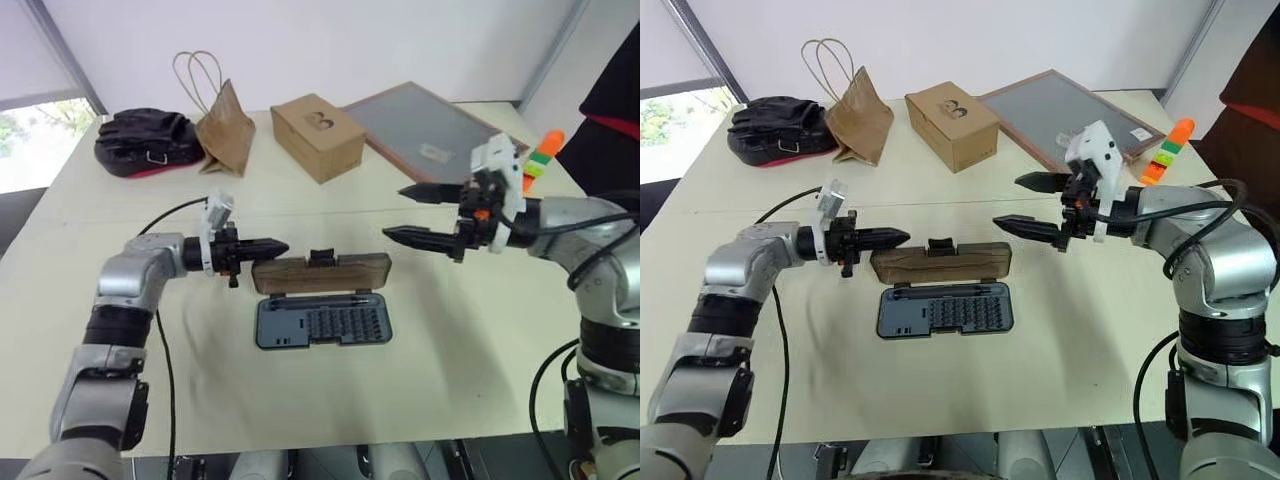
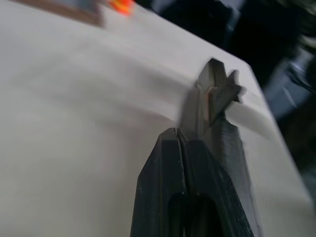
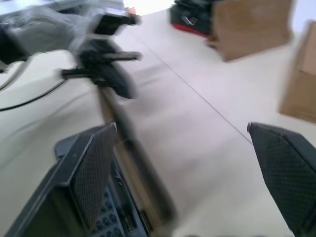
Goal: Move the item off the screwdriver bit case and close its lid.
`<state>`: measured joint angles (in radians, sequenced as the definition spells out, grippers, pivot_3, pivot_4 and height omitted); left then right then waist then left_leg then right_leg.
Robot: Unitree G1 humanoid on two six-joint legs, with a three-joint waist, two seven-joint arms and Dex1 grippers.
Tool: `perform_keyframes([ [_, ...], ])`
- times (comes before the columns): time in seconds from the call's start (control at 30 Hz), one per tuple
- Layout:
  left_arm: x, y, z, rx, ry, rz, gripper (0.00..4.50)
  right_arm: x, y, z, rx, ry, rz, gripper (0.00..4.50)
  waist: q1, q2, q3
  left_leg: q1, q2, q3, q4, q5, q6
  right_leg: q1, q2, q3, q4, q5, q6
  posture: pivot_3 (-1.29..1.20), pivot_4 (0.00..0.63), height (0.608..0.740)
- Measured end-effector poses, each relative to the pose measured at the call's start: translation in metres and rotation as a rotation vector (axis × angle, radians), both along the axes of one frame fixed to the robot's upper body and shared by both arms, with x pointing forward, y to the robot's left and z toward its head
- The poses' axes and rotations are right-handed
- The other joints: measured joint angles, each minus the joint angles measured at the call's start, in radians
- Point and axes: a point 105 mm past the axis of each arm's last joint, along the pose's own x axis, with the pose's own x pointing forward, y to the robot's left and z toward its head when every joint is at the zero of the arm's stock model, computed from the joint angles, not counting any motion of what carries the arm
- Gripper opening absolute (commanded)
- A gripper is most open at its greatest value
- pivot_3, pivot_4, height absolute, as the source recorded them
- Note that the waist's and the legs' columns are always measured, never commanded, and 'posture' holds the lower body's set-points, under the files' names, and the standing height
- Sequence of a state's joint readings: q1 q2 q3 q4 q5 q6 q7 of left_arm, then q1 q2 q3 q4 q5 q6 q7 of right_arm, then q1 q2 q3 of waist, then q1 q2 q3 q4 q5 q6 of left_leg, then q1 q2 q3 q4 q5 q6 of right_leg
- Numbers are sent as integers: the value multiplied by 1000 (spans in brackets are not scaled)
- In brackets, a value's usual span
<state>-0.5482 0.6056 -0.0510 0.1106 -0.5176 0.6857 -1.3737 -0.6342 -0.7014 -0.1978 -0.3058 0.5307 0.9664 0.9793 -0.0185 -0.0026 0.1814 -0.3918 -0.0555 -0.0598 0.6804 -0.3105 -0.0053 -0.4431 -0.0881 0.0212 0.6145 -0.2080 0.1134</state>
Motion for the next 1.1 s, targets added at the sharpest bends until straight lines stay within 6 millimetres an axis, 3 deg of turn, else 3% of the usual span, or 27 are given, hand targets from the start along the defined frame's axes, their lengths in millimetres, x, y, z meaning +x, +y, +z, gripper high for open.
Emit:
perform_keyframes([
  [0.13,-36,3,-16,105,60,-94,0,1,-4,-2,32,32,-52,4434,4,0,0,0,0,0,0,0,0,0,0,0,0,0,0,0,150,740],
  [0.2,-42,4,-18,124,64,-99,0,-4,-3,-8,34,63,-55,4434,8,0,0,0,0,0,0,0,0,1,-1,0,0,0,0,0,150,740],
  [0.33,-16,-10,8,-54,37,29,0,-32,24,-40,10,168,75,2644,30,-1,0,0,-1,-1,3,0,1,2,0,-2,0,0,0,0,150,740],
  [0.47,23,-9,42,-164,-54,165,0,-50,46,-58,-24,209,168,523,29,-1,0,0,-1,-1,3,0,1,2,1,-3,0,0,0,0,150,740],
  [0.53,37,-13,46,-159,-101,181,0,-58,54,-64,-39,223,204,47,28,-1,0,0,-1,0,3,0,0,2,1,-3,0,0,0,0,150,740],
  [0.7,56,-35,11,-46,-130,121,0,-85,72,-84,-123,285,333,47,30,-1,0,0,-2,0,3,0,0,3,1,-3,-1,0,0,0,150,740],
  [0.93,44,-82,-37,69,-150,-71,0,-104,81,-111,-210,346,404,47,30,-2,1,0,-2,0,3,0,1,3,1,-3,-1,0,1,0,150,740],
  [1.1,36,-96,-41,69,-176,-144,0,-106,85,-121,-243,340,386,47,27,-2,0,1,-1,0,3,0,1,3,2,-3,0,0,1,0,150,740],
])
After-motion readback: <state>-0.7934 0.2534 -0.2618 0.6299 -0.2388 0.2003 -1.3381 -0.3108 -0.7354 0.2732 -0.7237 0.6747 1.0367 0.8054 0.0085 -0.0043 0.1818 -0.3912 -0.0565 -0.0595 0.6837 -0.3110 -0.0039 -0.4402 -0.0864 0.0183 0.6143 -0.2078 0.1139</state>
